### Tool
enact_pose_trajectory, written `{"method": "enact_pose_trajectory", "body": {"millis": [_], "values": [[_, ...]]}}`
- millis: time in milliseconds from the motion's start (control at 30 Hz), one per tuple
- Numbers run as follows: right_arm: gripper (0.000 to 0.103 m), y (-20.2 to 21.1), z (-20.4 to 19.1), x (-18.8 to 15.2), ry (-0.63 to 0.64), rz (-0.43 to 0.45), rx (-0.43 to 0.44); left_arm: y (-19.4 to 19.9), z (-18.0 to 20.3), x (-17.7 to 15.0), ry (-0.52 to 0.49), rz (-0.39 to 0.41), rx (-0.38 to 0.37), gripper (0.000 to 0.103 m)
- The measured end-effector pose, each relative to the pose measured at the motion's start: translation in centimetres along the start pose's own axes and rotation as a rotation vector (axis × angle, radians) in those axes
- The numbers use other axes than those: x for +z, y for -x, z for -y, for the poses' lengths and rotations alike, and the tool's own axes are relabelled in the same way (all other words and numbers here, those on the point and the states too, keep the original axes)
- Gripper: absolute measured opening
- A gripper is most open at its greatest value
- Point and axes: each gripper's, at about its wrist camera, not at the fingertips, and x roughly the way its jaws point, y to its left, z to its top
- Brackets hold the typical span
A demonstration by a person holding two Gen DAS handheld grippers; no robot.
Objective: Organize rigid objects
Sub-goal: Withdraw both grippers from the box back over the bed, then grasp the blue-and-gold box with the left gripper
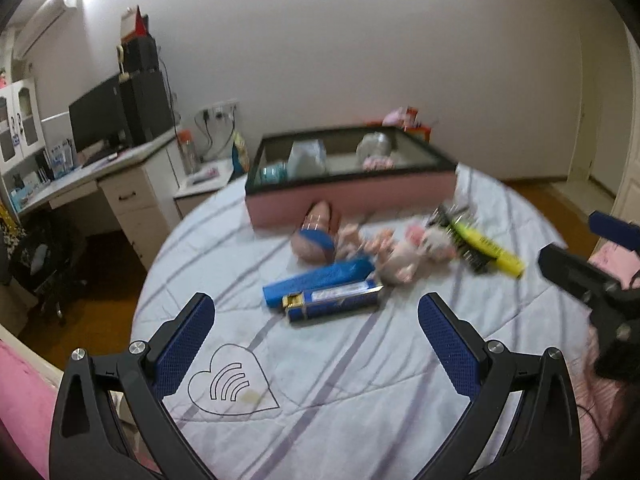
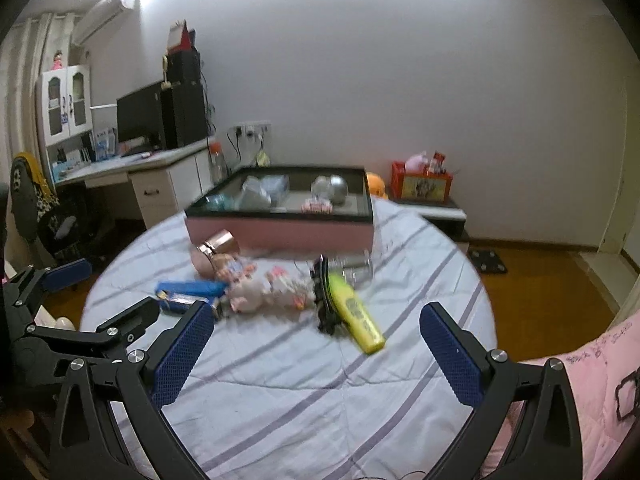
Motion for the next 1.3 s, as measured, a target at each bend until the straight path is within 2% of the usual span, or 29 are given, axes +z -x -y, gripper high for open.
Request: {"method": "enact_pose_trajectory", "body": {"millis": [133,333,600,667,733,900,1067,1300], "values": [[0.103,-2.3,1.0,-0.5,-0.024,-0.050,-0.010,-2.7,-0.7,-0.4,0.017,-0.064,-0.013,0.103],[0.103,-5.2,2.2,-0.9,-0.042,-0.111,-0.020,-6.0,-0.3,-0.3,0.088,-0.131,-0.090,0.103],[0.103,-7.6,3.2,-0.9,-0.049,-0.156,-0.024,-9.3,0.0,0.1,0.123,-0.227,-0.084,0.103],[0.103,-8.0,3.4,-0.9,-0.051,-0.167,-0.029,-9.5,-0.3,0.2,0.139,-0.230,-0.084,0.101],[0.103,-8.4,3.6,-0.9,-0.052,-0.179,-0.028,-9.7,-0.6,0.3,0.148,-0.226,-0.084,0.084],[0.103,-9.1,3.9,-1.0,-0.051,-0.199,-0.039,-9.1,-0.7,0.2,0.141,-0.205,-0.087,0.084],[0.103,-9.7,4.0,-0.7,-0.046,-0.207,-0.048,-8.1,-0.7,-0.1,0.093,-0.192,-0.054,0.084],[0.103,-10.9,4.9,-0.1,-0.036,-0.249,-0.050,-7.1,-1.5,-0.3,0.088,-0.191,-0.061,0.084]]}}
